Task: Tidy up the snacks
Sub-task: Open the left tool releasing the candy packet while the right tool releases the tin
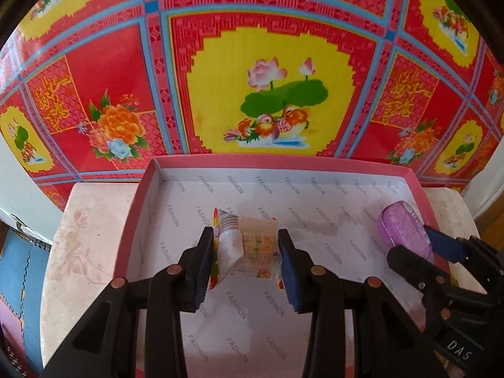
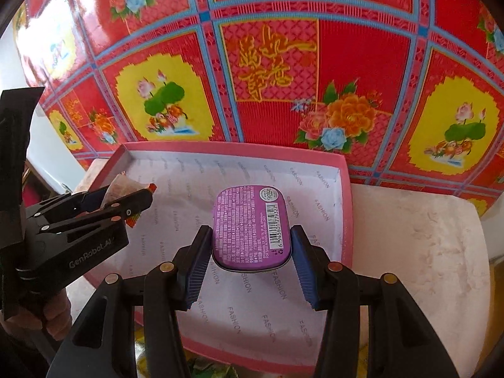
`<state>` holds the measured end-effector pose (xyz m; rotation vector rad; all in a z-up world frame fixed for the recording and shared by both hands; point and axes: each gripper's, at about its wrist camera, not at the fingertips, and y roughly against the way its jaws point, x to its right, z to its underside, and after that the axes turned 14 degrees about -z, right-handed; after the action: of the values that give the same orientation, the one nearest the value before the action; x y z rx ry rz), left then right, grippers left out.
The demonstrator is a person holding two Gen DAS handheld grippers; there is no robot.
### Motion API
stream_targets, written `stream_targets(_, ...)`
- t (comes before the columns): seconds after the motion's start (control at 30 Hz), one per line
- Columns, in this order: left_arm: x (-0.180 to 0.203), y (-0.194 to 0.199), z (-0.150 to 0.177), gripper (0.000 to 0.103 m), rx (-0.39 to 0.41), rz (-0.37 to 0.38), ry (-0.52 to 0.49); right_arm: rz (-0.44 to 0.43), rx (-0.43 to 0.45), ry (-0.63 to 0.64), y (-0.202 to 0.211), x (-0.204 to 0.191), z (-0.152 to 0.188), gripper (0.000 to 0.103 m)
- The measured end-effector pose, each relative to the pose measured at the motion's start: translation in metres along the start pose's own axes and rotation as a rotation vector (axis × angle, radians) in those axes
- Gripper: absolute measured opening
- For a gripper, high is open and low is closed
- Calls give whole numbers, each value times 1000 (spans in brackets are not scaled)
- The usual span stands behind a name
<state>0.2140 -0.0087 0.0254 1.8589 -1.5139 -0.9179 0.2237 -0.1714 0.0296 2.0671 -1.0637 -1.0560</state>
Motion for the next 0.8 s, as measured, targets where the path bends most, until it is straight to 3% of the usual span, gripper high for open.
stream_targets(0.53, 24, -29, -11, 41, -51, 20, 8, 22, -35, -59, -33, 22, -20, 51)
stream_targets(0.8, 18, -46, -21, 41, -45, 4, 0, 32, -43, -52, -39, 23, -25, 51)
